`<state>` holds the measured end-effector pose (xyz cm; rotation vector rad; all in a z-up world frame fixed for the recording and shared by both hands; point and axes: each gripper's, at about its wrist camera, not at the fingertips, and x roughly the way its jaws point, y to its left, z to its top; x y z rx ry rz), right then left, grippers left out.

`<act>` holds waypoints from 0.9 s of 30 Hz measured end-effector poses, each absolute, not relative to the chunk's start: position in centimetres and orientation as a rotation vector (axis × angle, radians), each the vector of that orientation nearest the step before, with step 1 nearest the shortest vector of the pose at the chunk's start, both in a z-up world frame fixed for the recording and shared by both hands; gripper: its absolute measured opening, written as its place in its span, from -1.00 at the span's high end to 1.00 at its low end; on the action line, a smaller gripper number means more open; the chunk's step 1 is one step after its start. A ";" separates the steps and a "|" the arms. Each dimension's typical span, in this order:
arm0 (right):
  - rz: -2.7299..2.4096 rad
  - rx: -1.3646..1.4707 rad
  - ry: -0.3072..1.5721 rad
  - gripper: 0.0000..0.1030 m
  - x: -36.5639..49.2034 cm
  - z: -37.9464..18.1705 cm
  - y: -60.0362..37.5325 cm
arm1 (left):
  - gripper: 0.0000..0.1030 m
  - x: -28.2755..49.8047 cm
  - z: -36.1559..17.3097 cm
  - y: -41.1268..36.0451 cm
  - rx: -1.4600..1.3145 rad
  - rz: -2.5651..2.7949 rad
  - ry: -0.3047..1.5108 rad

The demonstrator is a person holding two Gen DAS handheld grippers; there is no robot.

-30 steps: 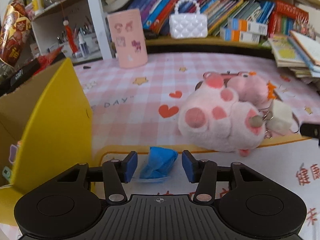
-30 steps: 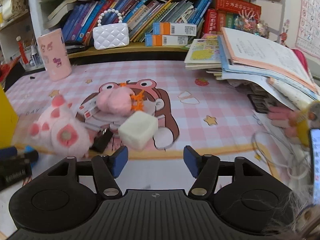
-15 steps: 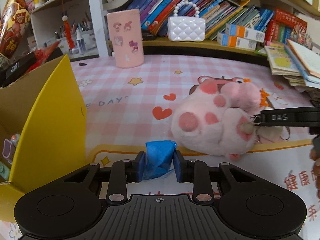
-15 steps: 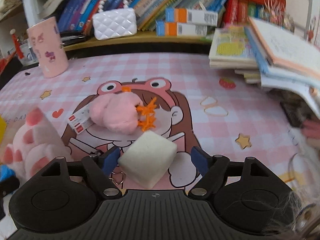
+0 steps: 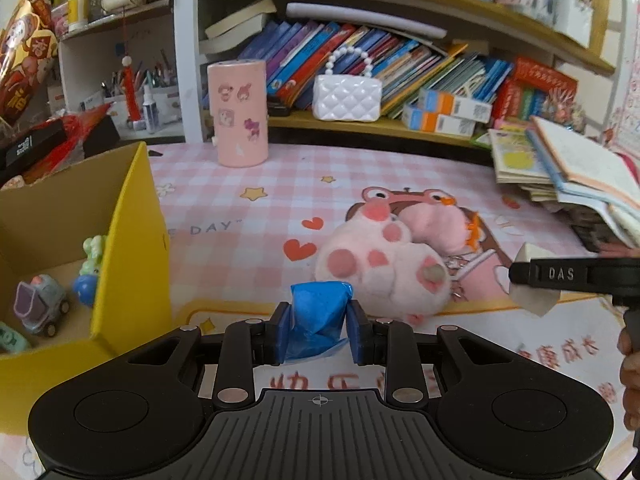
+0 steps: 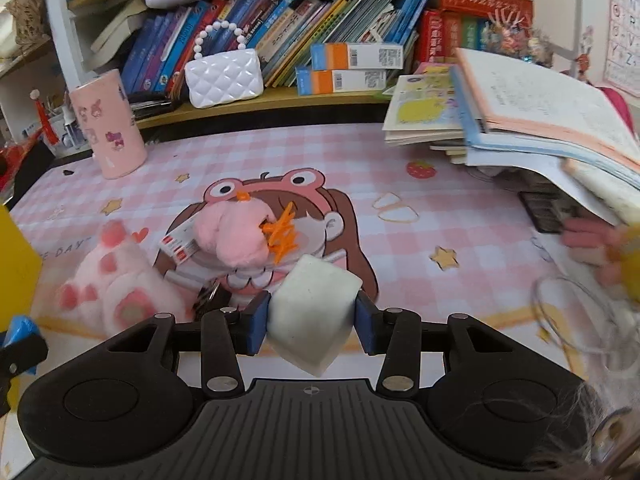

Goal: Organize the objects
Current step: 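Grasp the white foam cube with the right gripper while the left grasps the blue cloth, then carry the white cube and blue cloth in both grippers over the yellow box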

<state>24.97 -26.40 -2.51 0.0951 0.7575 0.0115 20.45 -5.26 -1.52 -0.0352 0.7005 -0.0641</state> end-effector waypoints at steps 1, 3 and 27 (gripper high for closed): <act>0.012 0.091 0.758 0.21 24.1 -2.2 -26.1 | 0.47 19.9 -1.4 -5.1 -0.040 -0.073 0.699; 0.022 0.092 0.762 0.21 22.2 -1.8 -25.4 | 0.47 18.5 -1.3 -4.9 -0.047 -0.093 0.699; 0.210 0.049 0.851 0.24 4.7 -1.5 -11.2 | 0.48 1.7 -1.8 7.5 -0.139 -0.021 0.725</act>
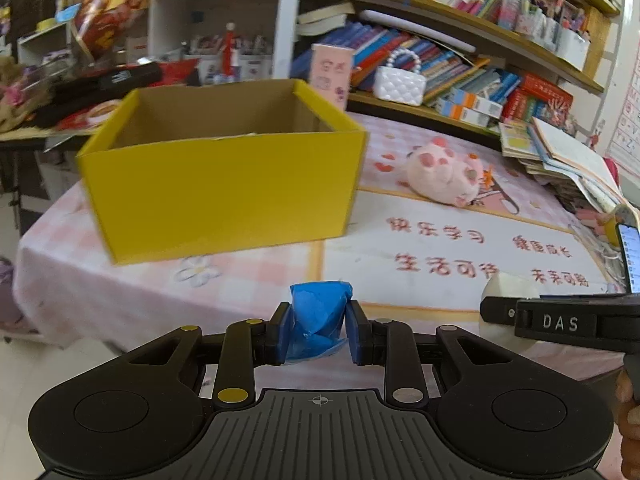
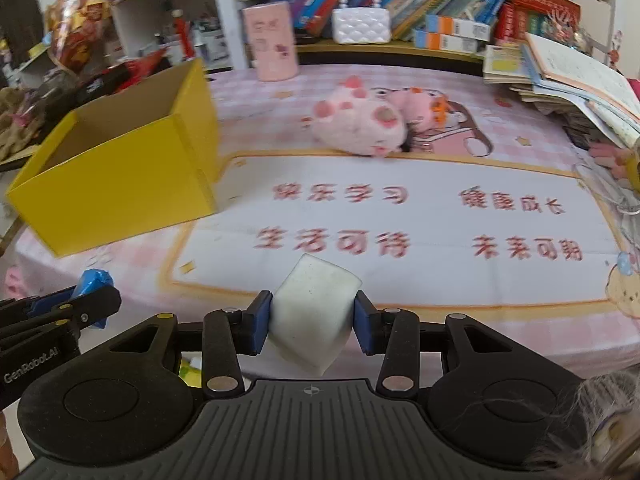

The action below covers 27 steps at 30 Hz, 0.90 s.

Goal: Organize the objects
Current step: 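Carry the white cube and blue cloth in both grippers over the yellow box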

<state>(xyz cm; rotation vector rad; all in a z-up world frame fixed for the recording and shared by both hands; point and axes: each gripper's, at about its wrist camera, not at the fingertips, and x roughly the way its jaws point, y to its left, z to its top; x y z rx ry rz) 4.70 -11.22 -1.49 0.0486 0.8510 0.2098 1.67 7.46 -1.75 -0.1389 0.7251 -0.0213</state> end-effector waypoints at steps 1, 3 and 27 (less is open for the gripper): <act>0.221 0.048 0.854 0.24 4.2 -1.5 -10.6 | 0.48 1.2 -1.7 7.9 -0.145 -0.015 0.725; 0.247 0.044 0.851 0.24 3.1 -1.5 -9.5 | 0.49 0.1 -1.5 8.7 -0.145 -0.005 0.720; 0.390 0.017 0.720 0.25 -0.9 1.1 -1.0 | 0.49 -5.6 1.3 15.3 -0.131 0.078 0.585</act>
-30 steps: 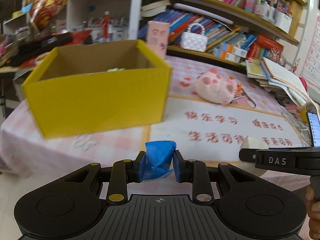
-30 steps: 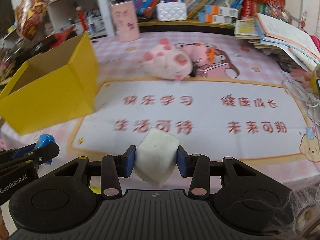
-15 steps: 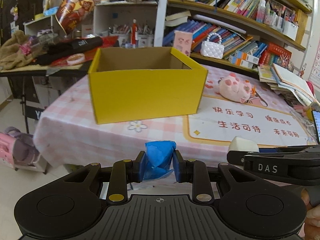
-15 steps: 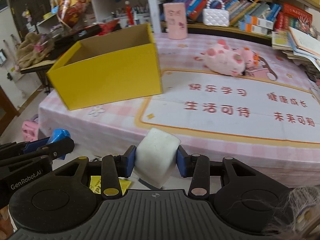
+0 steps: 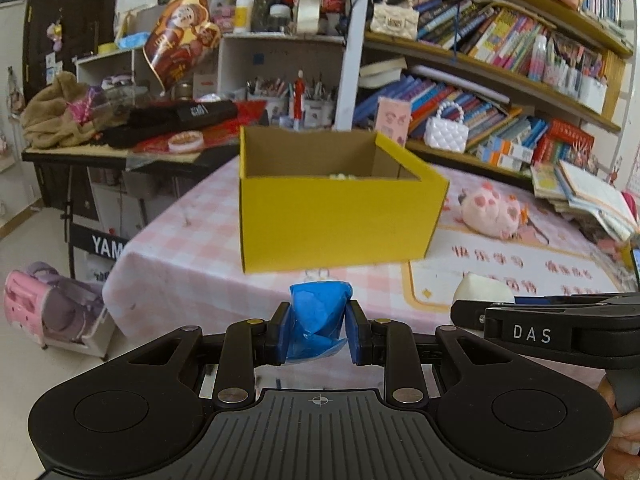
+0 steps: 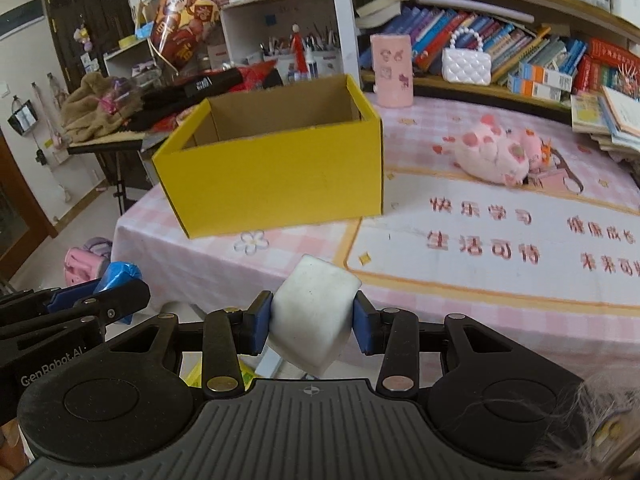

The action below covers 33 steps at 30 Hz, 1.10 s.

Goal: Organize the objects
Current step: 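Carry the white cube and blue cloth in both grippers over the yellow box, then lower the cube and cloth into the box and open both grippers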

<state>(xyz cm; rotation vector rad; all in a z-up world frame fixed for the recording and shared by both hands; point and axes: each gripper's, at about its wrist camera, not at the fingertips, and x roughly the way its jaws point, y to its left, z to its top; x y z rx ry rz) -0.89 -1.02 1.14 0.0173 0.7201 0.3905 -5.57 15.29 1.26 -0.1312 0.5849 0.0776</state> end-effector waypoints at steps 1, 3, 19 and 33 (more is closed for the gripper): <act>0.391 0.015 0.711 0.26 -0.6 1.5 -0.9 | 0.49 -5.4 1.5 15.4 -0.133 0.078 0.576; 0.397 0.008 0.691 0.26 0.0 2.1 -0.5 | 0.49 -4.7 1.9 15.7 -0.138 0.079 0.554; 0.478 -0.077 0.500 0.26 9.8 6.6 2.8 | 0.49 4.3 4.8 18.1 -0.181 0.174 0.423; 0.567 -0.250 0.610 0.26 18.3 2.2 5.8 | 0.49 11.9 1.6 18.1 -0.193 0.232 0.535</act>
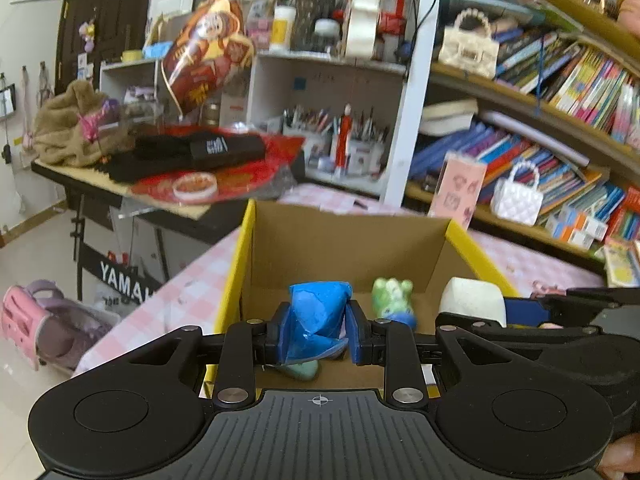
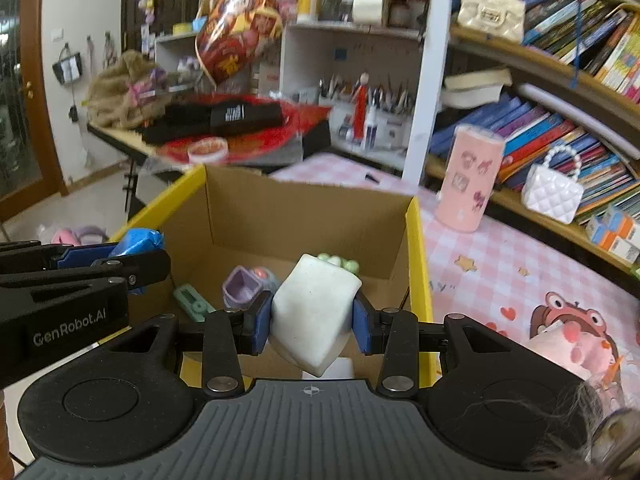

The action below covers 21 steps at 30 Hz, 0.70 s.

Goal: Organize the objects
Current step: 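Lower the cube and cloth into the box and open both grippers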

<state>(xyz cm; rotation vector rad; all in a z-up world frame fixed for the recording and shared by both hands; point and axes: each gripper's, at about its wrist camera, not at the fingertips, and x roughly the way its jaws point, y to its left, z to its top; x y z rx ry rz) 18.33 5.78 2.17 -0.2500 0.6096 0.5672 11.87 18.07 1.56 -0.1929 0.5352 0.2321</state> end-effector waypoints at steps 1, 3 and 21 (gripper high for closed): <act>0.571 -0.259 0.624 0.26 18.6 1.8 5.9 | 0.49 12.1 1.2 18.1 -0.193 0.237 0.550; 0.579 -0.273 0.651 0.26 19.3 1.2 6.1 | 0.49 12.6 0.6 18.2 -0.201 0.241 0.576; 0.542 -0.185 0.681 -0.02 18.9 2.0 4.6 | -0.25 11.1 1.7 18.1 -0.195 0.220 0.523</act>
